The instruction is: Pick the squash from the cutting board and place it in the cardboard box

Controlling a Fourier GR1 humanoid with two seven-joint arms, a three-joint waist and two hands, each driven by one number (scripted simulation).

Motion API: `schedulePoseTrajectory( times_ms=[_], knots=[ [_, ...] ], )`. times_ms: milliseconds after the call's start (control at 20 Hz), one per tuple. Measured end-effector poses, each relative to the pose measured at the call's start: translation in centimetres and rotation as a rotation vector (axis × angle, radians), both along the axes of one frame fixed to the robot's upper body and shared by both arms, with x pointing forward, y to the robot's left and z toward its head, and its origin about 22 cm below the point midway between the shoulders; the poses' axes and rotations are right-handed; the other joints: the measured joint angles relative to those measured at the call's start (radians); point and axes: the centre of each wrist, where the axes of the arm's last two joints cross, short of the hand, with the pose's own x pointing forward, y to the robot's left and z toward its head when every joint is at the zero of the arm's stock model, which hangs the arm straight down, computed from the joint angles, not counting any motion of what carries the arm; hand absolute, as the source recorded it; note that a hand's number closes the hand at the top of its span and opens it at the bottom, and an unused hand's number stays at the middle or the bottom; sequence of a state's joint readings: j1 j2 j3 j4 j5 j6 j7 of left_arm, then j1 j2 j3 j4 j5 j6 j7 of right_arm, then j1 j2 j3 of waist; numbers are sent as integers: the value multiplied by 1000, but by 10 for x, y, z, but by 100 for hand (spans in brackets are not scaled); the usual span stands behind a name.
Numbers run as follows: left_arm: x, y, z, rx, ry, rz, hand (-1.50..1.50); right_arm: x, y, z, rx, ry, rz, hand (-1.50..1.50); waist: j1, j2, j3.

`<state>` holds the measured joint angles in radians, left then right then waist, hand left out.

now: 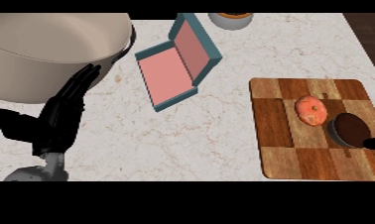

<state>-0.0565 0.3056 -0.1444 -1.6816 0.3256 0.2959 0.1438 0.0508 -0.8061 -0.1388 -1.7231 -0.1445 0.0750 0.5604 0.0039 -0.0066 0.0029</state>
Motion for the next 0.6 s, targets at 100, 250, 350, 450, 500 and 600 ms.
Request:
schedulePoseTrajectory(
  times_ms=[100, 250, 350, 450, 500, 600],
  knots=[
    [1, -1, 1, 0, 8, -5, 0, 0, 5, -9, 17, 11, 0, -150, 0, 0, 0],
    [-1, 2, -1, 6, -2, -1, 0, 5, 6, -20, 29, 26, 5, -150, 0, 0, 1],
    [-4, 3, 3, 9, 8, 2, 0, 7, 16, -23, 35, 32, -2, -150, 1, 1, -1],
    [-5, 1, 6, 6, 16, 4, 0, 13, 21, -27, 30, 35, -12, -150, 1, 2, -2],
    [-5, 2, 4, 7, 12, 7, 0, 14, 22, -32, 29, 35, -12, -150, 1, 2, -1],
    [-4, -1, 4, 8, 21, 3, 0, 20, 21, -33, 19, 29, -20, -150, 1, 2, -1]
  ],
)
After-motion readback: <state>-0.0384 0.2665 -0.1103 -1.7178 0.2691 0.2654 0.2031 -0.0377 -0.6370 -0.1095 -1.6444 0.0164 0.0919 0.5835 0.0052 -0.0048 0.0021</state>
